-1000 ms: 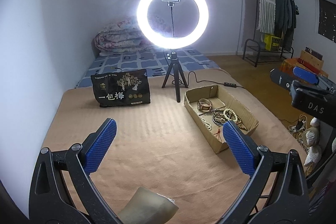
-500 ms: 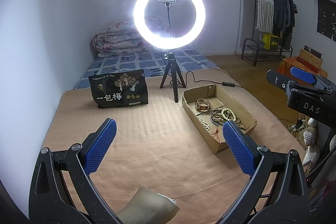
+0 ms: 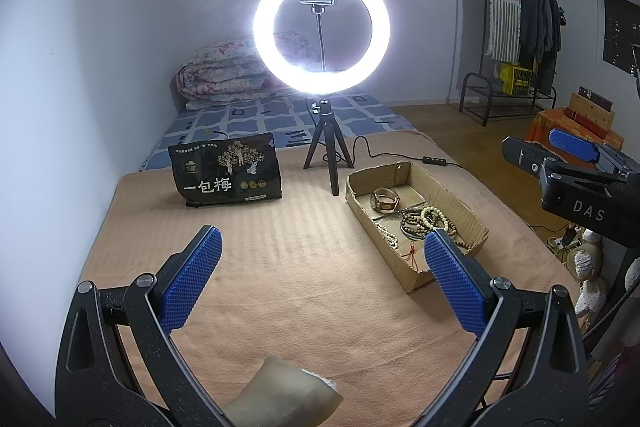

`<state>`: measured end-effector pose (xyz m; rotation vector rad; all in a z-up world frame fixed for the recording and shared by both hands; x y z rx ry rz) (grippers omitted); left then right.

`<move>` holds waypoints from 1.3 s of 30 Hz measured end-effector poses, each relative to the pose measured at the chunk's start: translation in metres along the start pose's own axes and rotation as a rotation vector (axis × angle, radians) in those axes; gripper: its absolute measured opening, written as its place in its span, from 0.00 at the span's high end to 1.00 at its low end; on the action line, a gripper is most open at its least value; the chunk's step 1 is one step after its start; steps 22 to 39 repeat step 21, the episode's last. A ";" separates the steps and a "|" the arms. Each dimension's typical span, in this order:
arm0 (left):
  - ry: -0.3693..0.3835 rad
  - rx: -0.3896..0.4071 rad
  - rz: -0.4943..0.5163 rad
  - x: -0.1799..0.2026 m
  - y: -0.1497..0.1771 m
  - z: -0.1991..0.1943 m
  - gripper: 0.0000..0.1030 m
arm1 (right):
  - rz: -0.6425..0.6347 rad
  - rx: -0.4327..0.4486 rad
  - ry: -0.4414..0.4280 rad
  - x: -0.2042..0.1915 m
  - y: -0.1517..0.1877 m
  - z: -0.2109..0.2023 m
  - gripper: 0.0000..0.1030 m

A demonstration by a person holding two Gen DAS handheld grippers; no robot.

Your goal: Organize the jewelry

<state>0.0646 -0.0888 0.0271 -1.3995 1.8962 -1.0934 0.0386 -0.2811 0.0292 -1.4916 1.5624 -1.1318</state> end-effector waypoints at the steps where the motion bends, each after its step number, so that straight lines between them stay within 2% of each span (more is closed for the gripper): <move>1: -0.001 0.001 0.001 0.000 0.000 0.000 0.00 | -0.001 -0.001 -0.001 0.000 0.000 0.000 0.15; 14: -0.016 -0.005 0.013 0.003 0.001 0.002 0.00 | 0.001 -0.002 -0.002 0.000 0.000 0.001 0.15; 21: -0.051 0.029 0.025 0.000 0.002 0.000 0.00 | 0.004 -0.008 -0.005 0.001 0.004 0.001 0.15; 39: -0.051 0.029 0.025 0.000 0.002 0.000 0.00 | 0.004 -0.008 -0.005 0.001 0.004 0.001 0.15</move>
Point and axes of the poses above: each gripper's, at about its wrist camera, not at the fingertips, and z roughly the way its jaws point, x to its right, y to its underside, the point moved 2 cm from there along z, roughly the way its jaws point, and after that the axes turned 4 degrees about -z, right-handed, at the moved point
